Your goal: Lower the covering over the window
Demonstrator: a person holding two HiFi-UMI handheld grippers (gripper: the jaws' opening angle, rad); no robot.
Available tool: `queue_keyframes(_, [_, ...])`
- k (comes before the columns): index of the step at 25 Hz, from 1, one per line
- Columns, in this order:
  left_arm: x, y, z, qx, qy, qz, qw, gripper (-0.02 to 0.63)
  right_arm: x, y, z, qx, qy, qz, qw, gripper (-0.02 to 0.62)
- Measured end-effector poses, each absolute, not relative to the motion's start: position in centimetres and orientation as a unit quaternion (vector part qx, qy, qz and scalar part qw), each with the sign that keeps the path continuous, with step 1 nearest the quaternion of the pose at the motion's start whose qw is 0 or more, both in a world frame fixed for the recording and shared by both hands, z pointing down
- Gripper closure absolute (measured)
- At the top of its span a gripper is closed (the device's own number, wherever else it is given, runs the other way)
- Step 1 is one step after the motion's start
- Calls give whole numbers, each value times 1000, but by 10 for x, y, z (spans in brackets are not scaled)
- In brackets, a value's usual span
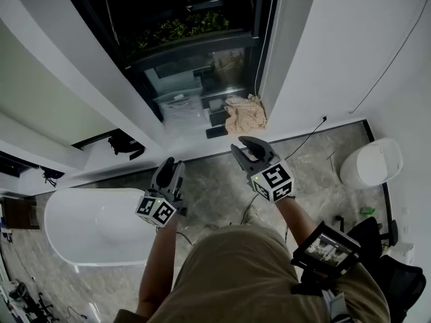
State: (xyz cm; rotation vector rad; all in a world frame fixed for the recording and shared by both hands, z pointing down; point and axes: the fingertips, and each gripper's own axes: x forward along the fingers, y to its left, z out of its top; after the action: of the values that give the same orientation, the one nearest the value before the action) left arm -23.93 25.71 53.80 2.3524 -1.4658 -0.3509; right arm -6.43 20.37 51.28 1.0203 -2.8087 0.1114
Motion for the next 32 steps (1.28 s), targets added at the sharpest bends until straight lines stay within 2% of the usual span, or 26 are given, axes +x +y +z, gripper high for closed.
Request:
queue_keyframes(5, [-210,242,500,832,-420,-248,266,454,-86,215,499,271,-953,135,5,482])
queue_keyframes(8, [-185,228,475,819,-341,-317,336,450,-110,227,494,208,-958,199,-21,429])
queue_keyframes(11, [-150,224,457,825,-279,-328,366,411,-126,234,490,168,-954,245,-44,379])
queue_keyframes(14, [-118,229,441,831,-219,-333,388,348,-134,236,488,149,-948,274,-58,374])
queue_keyframes(18, [-83,234,438,824,-170,-321,436,344,-135,236,488,134,-938,311,-77,384])
queue_keyframes(19, [-79,233,441,820,-172,-314,447,347,-133,235,489,134,-933,324,-85,409])
queue_keyframes(21, [-77,230,448,815,-174,-305,461,418,-127,232,489,135,-919,356,-100,455])
queue_keyframes(23, [-74,228,448,816,-159,-320,454,477,-121,227,490,144,-911,372,-106,469])
queue_keyframes(27, [-69,225,437,817,-127,-380,415,479,-110,218,486,164,-915,355,-101,474])
queue_keyframes(32, [-56,215,440,823,-110,-344,438,474,-97,207,487,183,-899,376,-129,474])
